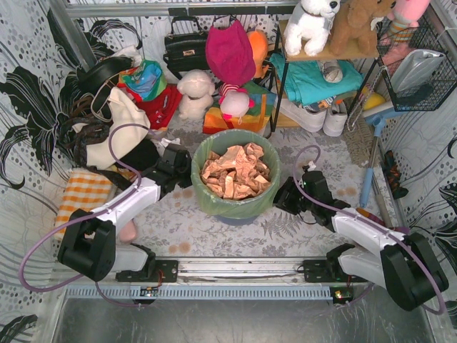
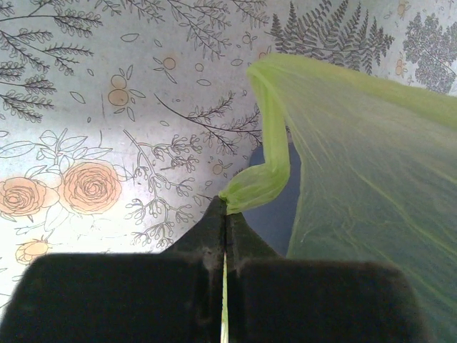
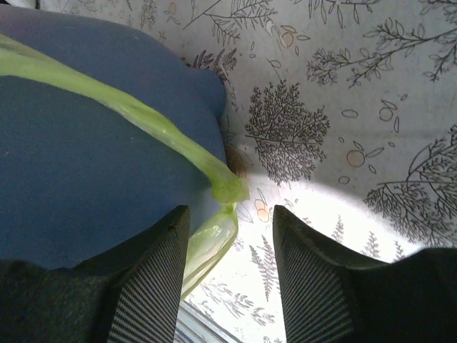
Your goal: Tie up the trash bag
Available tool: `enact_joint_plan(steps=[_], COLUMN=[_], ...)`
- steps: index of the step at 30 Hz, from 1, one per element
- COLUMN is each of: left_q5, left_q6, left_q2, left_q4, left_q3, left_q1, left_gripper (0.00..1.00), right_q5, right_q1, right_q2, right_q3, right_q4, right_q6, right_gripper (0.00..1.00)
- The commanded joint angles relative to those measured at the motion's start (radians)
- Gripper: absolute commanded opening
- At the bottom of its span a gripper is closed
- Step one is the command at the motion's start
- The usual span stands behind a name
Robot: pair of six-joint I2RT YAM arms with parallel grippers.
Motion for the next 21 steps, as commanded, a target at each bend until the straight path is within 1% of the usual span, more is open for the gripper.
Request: enact_joint_plan(steps=[1, 7, 12, 16, 21], left_q5=[0.014, 0.019, 0.021, 0.019, 0.019], left_q6=[0.010, 0.011, 0.010, 0.008, 0.005], left_q2=[-0.012, -0.017, -0.020, -0.026, -0.028], left_q4=[0.049, 0.049, 0.052, 0.049, 0.044], left_q3=[0.006, -0.002, -0.008, -0.014, -0.014], left_q1=[0.005, 0.005, 0.005, 0.005, 0.005], left_gripper=[0.00, 0.00, 0.00, 0.00, 0.00], right_q5=[-0.046, -0.072, -0.088, -0.110, -0.110], right_q1=[-0.003, -0.016, -0.027, -0.036, -0.038], right_q2=[0.049, 0.090, 0.122, 0.161, 0.169], right_q3=[-0.034, -0.089, -0.126, -0.156, -0.175], right_q4=[0.196, 0.312, 0.373, 0.457, 0.498], right_q6=[0.065, 0.126, 0.151, 0.177, 0.192], right_gripper=[0.49, 0.37, 0.35, 0.31, 0.20])
